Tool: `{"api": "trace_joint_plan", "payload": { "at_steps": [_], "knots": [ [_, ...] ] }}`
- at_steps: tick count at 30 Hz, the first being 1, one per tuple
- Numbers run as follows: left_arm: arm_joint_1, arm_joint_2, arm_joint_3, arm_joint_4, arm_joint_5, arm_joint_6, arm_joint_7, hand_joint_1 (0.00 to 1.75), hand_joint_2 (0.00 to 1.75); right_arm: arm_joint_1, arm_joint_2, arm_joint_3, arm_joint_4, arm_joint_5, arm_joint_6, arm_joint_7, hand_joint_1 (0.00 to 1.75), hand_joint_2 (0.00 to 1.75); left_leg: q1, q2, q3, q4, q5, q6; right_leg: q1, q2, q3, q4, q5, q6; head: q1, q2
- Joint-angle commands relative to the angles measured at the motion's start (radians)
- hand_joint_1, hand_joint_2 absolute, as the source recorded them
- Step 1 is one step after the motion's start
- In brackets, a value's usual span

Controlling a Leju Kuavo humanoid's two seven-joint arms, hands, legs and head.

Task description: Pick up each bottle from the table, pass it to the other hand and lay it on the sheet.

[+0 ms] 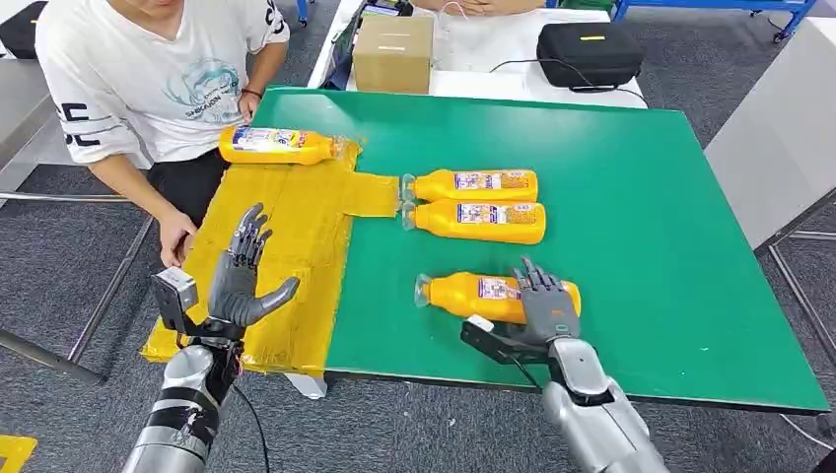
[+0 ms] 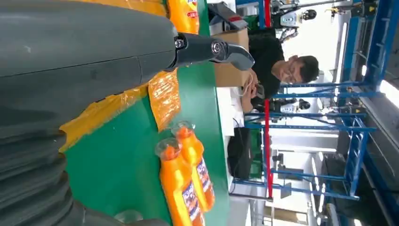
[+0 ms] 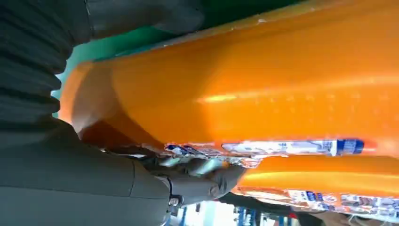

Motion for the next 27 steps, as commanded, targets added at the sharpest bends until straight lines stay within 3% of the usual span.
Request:
{"api": "trace_joint_plan", "payload": {
  "at_steps": [1, 9, 14, 15, 19, 24, 27],
  "knots": [
    [-0.037, 0.009, 0.028, 0.079, -0.007, -0.018, -0.016, 0.00, 1.75, -0.111, 0.001, 0.107, 0.216, -0.061, 0.072, -0.067, 1.75, 1.75, 0.001, 0.000, 0.002, 0.000, 0.000, -0.002, 0.001, 0.000, 0.003, -0.001, 0.000, -0.002, 0.000, 0.000],
    [-0.063, 0.005, 0.010, 0.127, -0.038, 0.016, 0.007, 0.00, 1.75, -0.119, 0.015, 0.100, 0.184, -0.200, 0.123, -0.146, 1.75, 1.75, 0.002, -0.001, 0.005, -0.001, 0.000, -0.002, 0.002, -0.002, 0.005, -0.001, 0.000, -0.002, 0.000, 0.000],
    [-0.091, -0.017, -0.025, 0.177, -0.073, 0.160, 0.123, 0.00, 1.75, -0.018, 0.135, -0.004, -0.040, -0.446, -0.045, -0.257, 1.75, 1.75, 0.002, 0.001, 0.006, -0.001, 0.000, -0.002, 0.002, 0.000, 0.005, -0.001, 0.001, -0.003, 0.000, 0.000],
    [-0.097, -0.020, -0.035, 0.187, -0.073, 0.173, 0.124, 0.00, 1.75, -0.008, 0.145, 0.013, -0.070, -0.445, -0.044, -0.237, 1.75, 1.75, 0.002, 0.001, 0.006, -0.001, 0.000, -0.002, 0.002, 0.000, 0.004, -0.001, 0.000, -0.002, 0.000, 0.000],
    [-0.140, -0.053, -0.095, 0.232, -0.101, 0.268, 0.128, 0.00, 1.75, 0.024, 0.258, 0.010, -0.139, -0.589, -0.152, -0.320, 1.75, 1.75, 0.002, 0.001, 0.003, 0.000, 0.000, -0.002, 0.002, -0.001, 0.001, 0.001, 0.000, -0.002, 0.000, 0.000],
    [-0.142, -0.051, -0.115, 0.235, -0.091, 0.286, 0.130, 0.00, 1.75, 0.012, 0.249, 0.028, -0.116, -0.608, -0.169, -0.324, 1.75, 1.75, 0.003, -0.001, 0.000, 0.000, -0.001, -0.001, 0.003, -0.001, 0.000, 0.001, -0.001, -0.002, 0.000, 0.000],
    [-0.156, -0.065, -0.140, 0.249, -0.057, 0.256, 0.142, 0.00, 1.75, 0.009, 0.287, 0.013, -0.099, -0.677, -0.215, -0.377, 1.75, 1.75, 0.003, -0.001, 0.000, 0.000, -0.001, -0.002, 0.003, -0.001, 0.001, 0.001, -0.001, -0.002, 0.000, 0.000]
  ]
}}
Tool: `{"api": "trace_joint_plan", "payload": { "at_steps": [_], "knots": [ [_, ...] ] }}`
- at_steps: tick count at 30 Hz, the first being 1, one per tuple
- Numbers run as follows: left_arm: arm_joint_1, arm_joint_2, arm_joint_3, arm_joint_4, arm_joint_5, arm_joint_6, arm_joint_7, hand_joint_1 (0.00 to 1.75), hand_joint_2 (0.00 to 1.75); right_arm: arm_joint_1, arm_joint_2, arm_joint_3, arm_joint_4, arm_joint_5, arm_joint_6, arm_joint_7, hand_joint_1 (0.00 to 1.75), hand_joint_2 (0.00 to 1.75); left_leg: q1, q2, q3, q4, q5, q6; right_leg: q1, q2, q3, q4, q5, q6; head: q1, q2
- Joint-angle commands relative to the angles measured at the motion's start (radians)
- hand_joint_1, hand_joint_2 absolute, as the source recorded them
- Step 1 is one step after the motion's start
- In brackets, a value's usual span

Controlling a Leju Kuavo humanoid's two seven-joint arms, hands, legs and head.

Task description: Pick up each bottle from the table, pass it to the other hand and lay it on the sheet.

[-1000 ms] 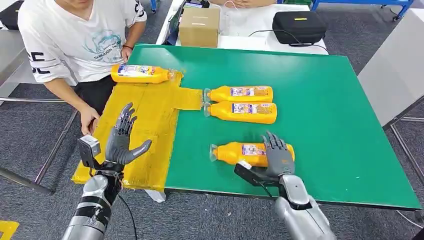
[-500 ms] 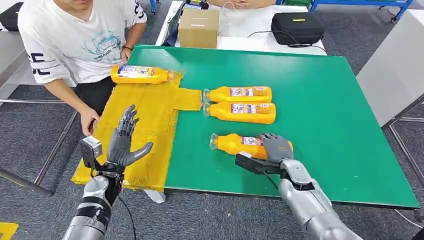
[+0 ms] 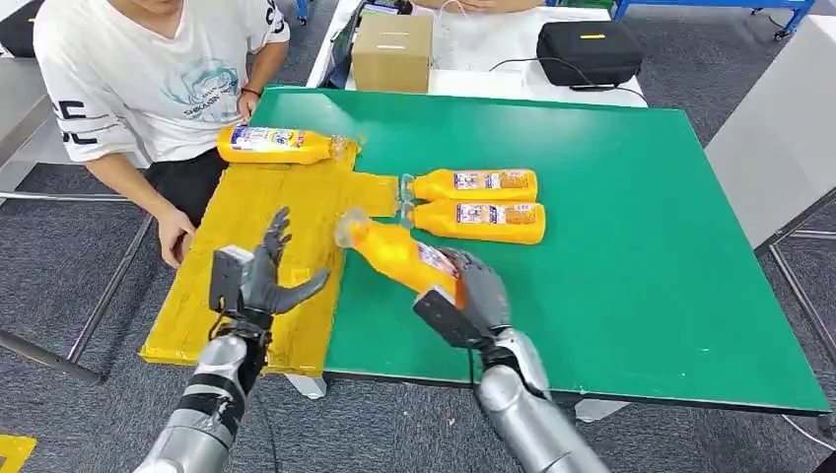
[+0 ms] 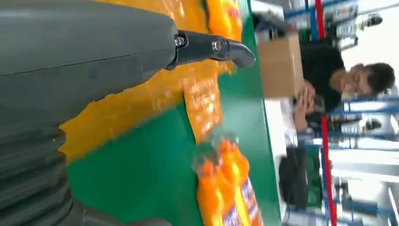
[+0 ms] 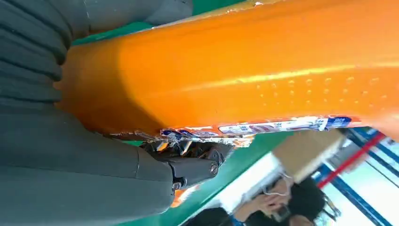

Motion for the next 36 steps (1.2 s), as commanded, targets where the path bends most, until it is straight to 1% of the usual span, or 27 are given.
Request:
{"api": "trace_joint_plan", "payload": {
  "at_steps": [1, 2, 4, 6, 7, 9, 12, 15, 19, 26, 33, 36],
  "knots": [
    [-0.084, -0.018, -0.087, 0.122, 0.048, -0.024, 0.022, 0.00, 1.75, -0.019, 0.080, -0.033, 0.023, -0.126, -0.065, -0.081, 1.75, 1.75, 0.000, -0.001, 0.000, 0.000, 0.000, -0.001, 0.000, -0.001, 0.001, 0.000, -0.001, -0.001, 0.000, 0.000],
    [-0.092, -0.030, -0.098, 0.131, 0.072, -0.050, 0.031, 0.00, 1.75, -0.027, 0.093, -0.030, 0.042, -0.135, -0.089, -0.096, 1.75, 1.75, 0.000, -0.001, 0.000, 0.000, 0.000, -0.001, 0.000, -0.001, 0.000, 0.000, 0.000, -0.001, 0.000, 0.000],
    [-0.101, -0.046, -0.134, 0.130, 0.098, -0.076, 0.041, 0.00, 1.75, -0.043, 0.113, -0.024, 0.082, -0.172, -0.093, -0.117, 1.75, 1.75, -0.001, -0.002, -0.001, 0.001, 0.000, -0.001, -0.001, -0.002, 0.000, 0.000, -0.001, -0.002, 0.000, 0.000],
    [-0.099, -0.055, -0.167, 0.112, 0.163, -0.136, 0.059, 0.00, 1.75, -0.065, 0.128, -0.013, 0.134, -0.210, -0.094, -0.148, 1.75, 1.75, -0.001, -0.003, 0.000, 0.001, 0.000, -0.002, 0.000, -0.002, 0.001, 0.000, -0.001, -0.002, 0.000, 0.000],
    [-0.096, -0.056, -0.181, 0.101, 0.179, -0.153, 0.060, 0.00, 1.75, -0.070, 0.134, -0.011, 0.146, -0.219, -0.099, -0.162, 1.75, 1.75, -0.001, -0.001, 0.000, 0.001, 0.000, -0.001, -0.001, -0.001, 0.000, 0.000, -0.001, -0.002, 0.000, 0.000],
    [-0.086, -0.057, -0.201, 0.073, 0.247, -0.213, 0.081, 0.00, 1.75, -0.080, 0.138, -0.001, 0.169, -0.236, -0.102, -0.178, 1.75, 1.75, -0.001, -0.001, 0.000, 0.001, -0.001, -0.001, -0.001, 0.000, 0.000, 0.000, -0.001, -0.002, 0.000, 0.000],
    [-0.085, -0.054, -0.201, 0.070, 0.249, -0.215, 0.081, 0.00, 1.75, -0.081, 0.138, 0.000, 0.170, -0.237, -0.102, -0.179, 1.75, 1.75, -0.001, -0.001, 0.000, 0.000, -0.001, -0.001, -0.001, 0.000, 0.001, 0.000, -0.001, -0.002, 0.000, 0.000],
    [-0.058, -0.036, -0.223, 0.015, 0.370, -0.327, 0.106, 0.00, 1.75, -0.085, 0.129, 0.015, 0.176, -0.255, -0.101, -0.190, 1.75, 1.75, -0.001, 0.001, 0.001, 0.000, -0.001, -0.001, 0.000, 0.001, 0.001, 0.000, -0.001, -0.002, 0.000, 0.000],
    [-0.038, -0.024, -0.263, -0.038, 0.430, -0.347, 0.130, 0.00, 1.75, -0.091, 0.123, 0.030, 0.193, -0.253, -0.091, -0.191, 1.75, 1.75, -0.001, 0.000, 0.000, 0.000, -0.001, -0.001, -0.001, 0.001, 0.001, -0.001, 0.000, -0.001, 0.000, 0.000],
    [-0.040, -0.027, -0.269, -0.039, 0.430, -0.343, 0.129, 0.00, 1.75, -0.096, 0.126, 0.036, 0.199, -0.249, -0.088, -0.190, 1.75, 1.75, -0.001, 0.000, -0.001, 0.000, 0.000, -0.001, -0.001, 0.001, 0.000, 0.000, 0.000, -0.001, 0.000, 0.000],
    [-0.014, -0.031, -0.326, -0.140, 0.414, -0.310, 0.101, 0.00, 1.75, -0.139, 0.154, 0.099, 0.303, -0.195, -0.047, -0.145, 1.75, 1.75, -0.001, 0.000, -0.001, 0.000, -0.001, -0.001, -0.001, 0.001, -0.001, 0.000, 0.000, -0.001, 0.000, 0.000],
    [-0.018, -0.019, -0.349, -0.147, 0.384, -0.286, 0.109, 0.00, 1.75, -0.156, 0.156, 0.118, 0.341, -0.175, -0.026, -0.127, 1.75, 1.75, -0.001, 0.001, 0.001, 0.000, -0.001, -0.002, -0.001, 0.002, 0.001, 0.000, -0.001, -0.002, 0.000, 0.000]
  ]
}}
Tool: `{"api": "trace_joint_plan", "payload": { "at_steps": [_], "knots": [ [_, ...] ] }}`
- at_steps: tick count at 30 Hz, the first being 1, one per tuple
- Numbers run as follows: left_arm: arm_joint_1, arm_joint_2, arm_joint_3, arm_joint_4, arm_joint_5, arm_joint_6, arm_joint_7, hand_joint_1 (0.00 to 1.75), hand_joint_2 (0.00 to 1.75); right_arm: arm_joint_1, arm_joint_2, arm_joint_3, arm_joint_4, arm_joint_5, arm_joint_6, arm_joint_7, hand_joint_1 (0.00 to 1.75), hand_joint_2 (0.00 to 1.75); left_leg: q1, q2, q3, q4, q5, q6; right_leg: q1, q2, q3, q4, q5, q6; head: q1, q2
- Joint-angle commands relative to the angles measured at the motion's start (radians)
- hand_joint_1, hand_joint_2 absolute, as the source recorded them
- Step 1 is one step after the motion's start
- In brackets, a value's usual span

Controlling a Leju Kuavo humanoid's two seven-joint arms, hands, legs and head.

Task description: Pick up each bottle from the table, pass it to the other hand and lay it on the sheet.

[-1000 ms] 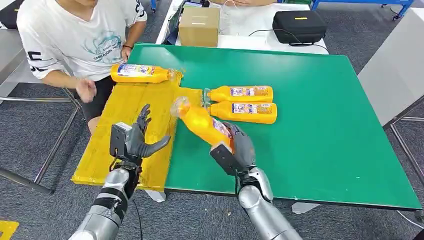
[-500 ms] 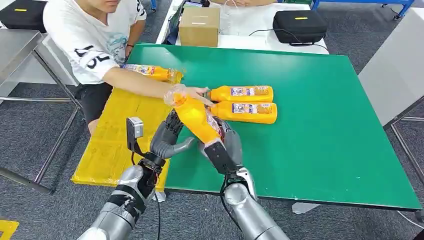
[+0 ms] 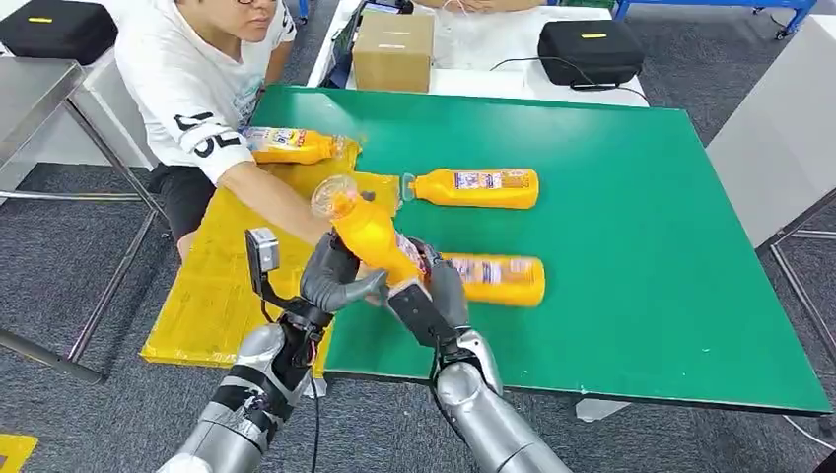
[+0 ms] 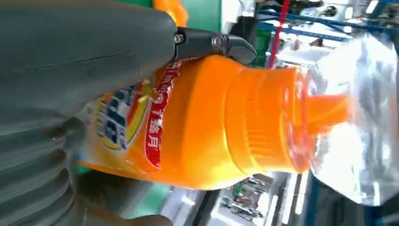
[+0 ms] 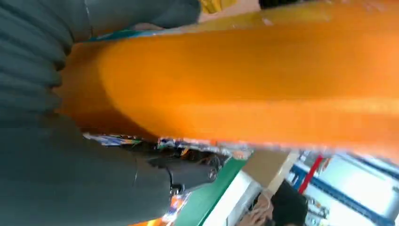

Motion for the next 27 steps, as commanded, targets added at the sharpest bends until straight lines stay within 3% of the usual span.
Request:
{"api": "trace_joint_plan", "payload": {
  "at_steps": [1, 9, 10, 13, 14, 22, 23, 24, 27],
  "knots": [
    [-0.015, 0.043, -0.089, -0.041, -0.039, 0.034, 0.011, 0.00, 1.75, -0.104, 0.010, 0.081, 0.191, 0.037, 0.036, 0.036, 1.75, 1.75, 0.001, 0.002, 0.002, 0.000, -0.001, -0.001, 0.001, 0.001, 0.002, 0.000, -0.001, -0.002, 0.000, 0.000],
    [-0.103, 0.037, -0.072, 0.157, -0.135, 0.174, 0.021, 0.00, 1.75, -0.112, 0.026, 0.122, 0.168, 0.093, 0.051, 0.084, 1.75, 1.75, 0.001, 0.001, 0.003, 0.000, 0.000, -0.002, 0.001, 0.001, 0.002, 0.000, 0.000, -0.002, 0.000, 0.000],
    [-0.103, 0.036, -0.065, 0.161, -0.121, 0.158, 0.019, 0.47, 1.75, -0.111, 0.026, 0.123, 0.166, 0.093, 0.052, 0.086, 1.75, 1.75, 0.001, 0.001, 0.003, -0.001, 0.000, -0.002, 0.001, 0.001, 0.003, -0.001, 0.000, -0.002, 0.001, 0.000],
    [-0.102, 0.038, -0.064, 0.162, -0.120, 0.156, 0.018, 0.47, 1.75, -0.111, 0.026, 0.124, 0.165, 0.093, 0.052, 0.086, 1.75, 1.75, 0.001, 0.001, 0.004, 0.000, -0.001, -0.002, 0.001, 0.001, 0.003, 0.000, 0.000, -0.002, 0.000, 0.000],
    [-0.102, 0.038, -0.064, 0.162, -0.120, 0.156, 0.018, 1.75, 1.75, -0.111, 0.026, 0.124, 0.165, 0.093, 0.052, 0.086, 1.75, 1.75, 0.001, 0.001, 0.003, 0.000, 0.000, -0.001, 0.001, 0.001, 0.002, 0.000, 0.000, -0.002, 0.000, 0.000],
    [-0.096, 0.042, -0.021, 0.157, -0.135, 0.193, 0.001, 1.75, 1.75, -0.105, 0.017, 0.121, 0.134, 0.079, 0.039, 0.092, 1.75, 1.75, 0.001, 0.002, 0.004, 0.000, -0.001, -0.001, 0.001, 0.002, 0.003, 0.000, 0.000, -0.002, 0.000, 0.000],
    [-0.095, 0.042, -0.011, 0.154, -0.124, 0.188, -0.001, 1.75, 1.75, -0.103, 0.017, 0.116, 0.128, 0.075, 0.033, 0.090, 0.17, 1.75, 0.001, 0.002, 0.004, 0.000, 0.000, -0.001, 0.001, 0.002, 0.003, 0.000, 0.000, -0.001, 0.000, 0.000],
    [-0.091, 0.043, 0.018, 0.144, -0.091, 0.174, 0.002, 1.75, 1.75, -0.091, 0.016, 0.103, 0.100, 0.063, 0.010, 0.075, 0.00, 1.75, 0.001, 0.002, 0.005, -0.001, -0.001, -0.002, 0.001, 0.002, 0.004, -0.001, 0.000, -0.002, 0.000, 0.000],
    [-0.091, 0.051, 0.026, 0.139, -0.084, 0.167, 0.005, 1.75, 1.75, -0.087, 0.013, 0.101, 0.087, 0.056, 0.013, 0.073, 0.00, 1.75, 0.002, 0.002, 0.004, 0.000, -0.001, -0.002, 0.001, 0.002, 0.003, 0.000, 0.000, -0.002, 0.000, 0.000]
  ]
}}
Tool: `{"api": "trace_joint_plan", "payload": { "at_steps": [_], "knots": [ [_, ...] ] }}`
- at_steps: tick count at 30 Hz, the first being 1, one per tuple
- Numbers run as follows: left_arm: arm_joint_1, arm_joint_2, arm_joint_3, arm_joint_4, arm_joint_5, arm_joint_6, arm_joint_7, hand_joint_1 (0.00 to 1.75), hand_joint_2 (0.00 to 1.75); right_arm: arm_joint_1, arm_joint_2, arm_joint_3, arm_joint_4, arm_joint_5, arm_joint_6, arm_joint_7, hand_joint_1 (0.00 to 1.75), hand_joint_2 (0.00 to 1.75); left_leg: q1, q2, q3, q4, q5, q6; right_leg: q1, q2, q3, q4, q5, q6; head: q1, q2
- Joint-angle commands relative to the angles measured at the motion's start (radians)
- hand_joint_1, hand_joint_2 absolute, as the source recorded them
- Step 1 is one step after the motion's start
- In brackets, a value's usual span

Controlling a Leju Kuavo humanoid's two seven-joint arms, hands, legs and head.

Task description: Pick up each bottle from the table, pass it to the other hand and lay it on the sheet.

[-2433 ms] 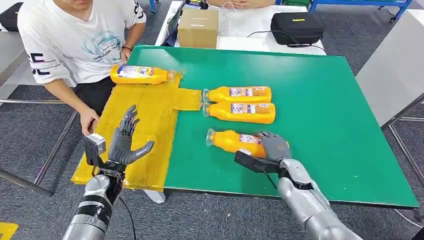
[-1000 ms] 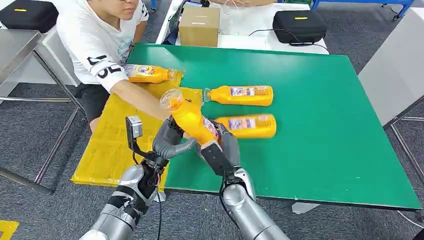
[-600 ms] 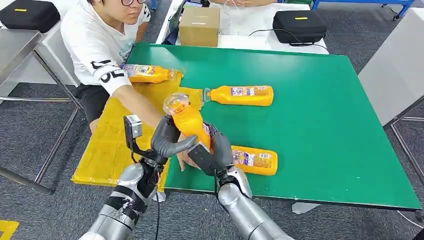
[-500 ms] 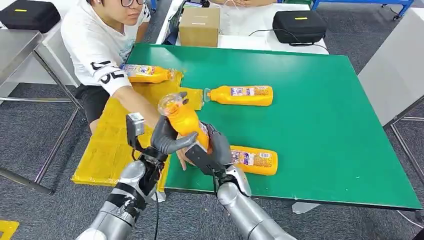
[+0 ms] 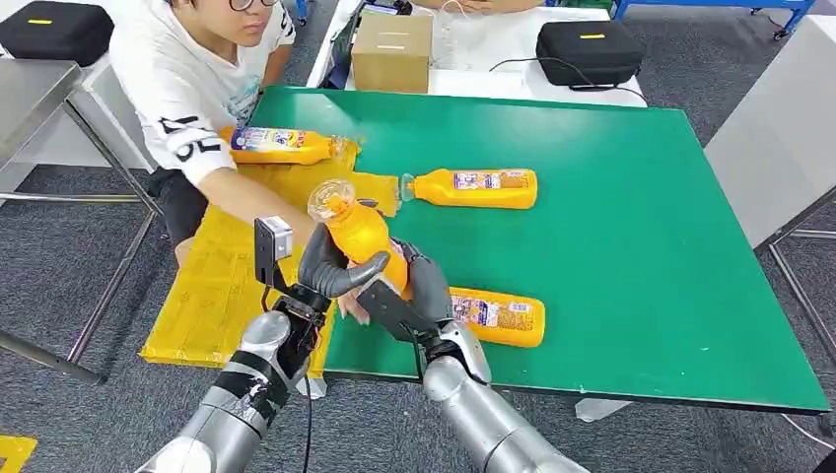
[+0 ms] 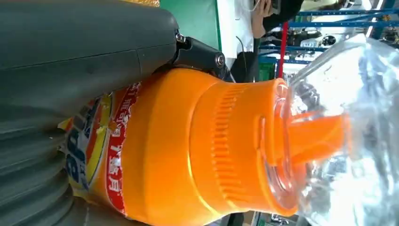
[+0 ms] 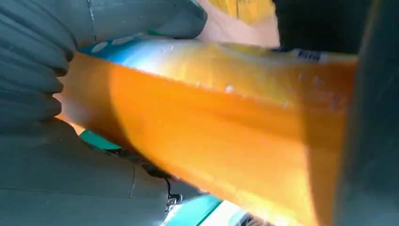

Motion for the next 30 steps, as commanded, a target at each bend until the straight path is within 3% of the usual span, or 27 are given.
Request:
{"api": "trace_joint_plan", "payload": {
  "at_steps": [1, 8, 11, 14, 20, 26, 30],
  "knots": [
    [-0.025, 0.033, 0.050, 0.070, 0.037, -0.016, 0.013, 1.75, 1.75, -0.016, -0.009, 0.028, -0.009, -0.021, -0.016, -0.016, 0.00, 1.75, 0.001, 0.002, 0.002, -0.001, -0.001, -0.002, 0.001, 0.002, 0.002, 0.000, 0.000, -0.002, 0.000, 0.000],
    [-0.013, 0.064, 0.139, -0.037, 0.090, 0.013, 0.000, 1.75, 1.75, 0.087, -0.050, -0.076, -0.260, -0.171, -0.081, -0.097, 0.00, 1.75, 0.001, 0.001, 0.001, 0.000, -0.001, -0.002, 0.001, 0.001, 0.001, 0.000, -0.001, -0.002, 0.000, 0.000],
    [-0.026, 0.123, 0.153, -0.097, 0.011, 0.073, -0.036, 1.75, 1.75, 0.140, -0.081, -0.125, -0.403, -0.233, -0.101, -0.118, 0.00, 1.75, 0.001, 0.000, 0.000, 0.000, -0.001, -0.002, 0.001, 0.000, 0.000, 0.000, -0.001, -0.002, 0.000, 0.000],
    [-0.041, 0.144, 0.175, -0.098, -0.017, 0.085, -0.037, 1.75, 1.75, 0.148, -0.091, -0.136, -0.427, -0.241, -0.091, -0.116, 0.00, 1.75, 0.002, 0.001, 0.000, 0.001, -0.001, -0.002, 0.002, 0.000, 0.000, 0.000, 0.000, -0.002, 0.000, 0.000],
    [-0.176, 0.247, 0.147, 0.048, -0.377, 0.221, -0.085, 1.75, 1.75, 0.148, -0.095, -0.181, -0.405, -0.274, -0.065, -0.137, 0.00, 1.75, 0.001, -0.001, -0.001, 0.001, 0.000, -0.001, 0.001, -0.001, -0.001, 0.000, 0.000, -0.001, 0.000, 0.000],
    [-0.236, 0.254, 0.179, 0.135, -0.411, 0.200, -0.105, 1.75, 1.75, 0.143, -0.093, -0.188, -0.391, -0.285, -0.050, -0.144, 0.00, 1.75, 0.001, 0.000, 0.000, 0.000, 0.000, -0.001, 0.001, -0.001, 0.000, 0.001, 0.000, -0.002, 0.000, 0.000],
    [-0.220, 0.242, 0.260, 0.106, -0.236, -0.025, -0.087, 1.75, 1.75, 0.150, -0.104, -0.193, -0.392, -0.310, -0.037, -0.147, 0.00, 1.75, 0.002, -0.001, 0.001, 0.000, 0.000, -0.001, 0.001, -0.001, 0.002, 0.000, -0.001, -0.002, 0.000, 0.000]
  ]
}}
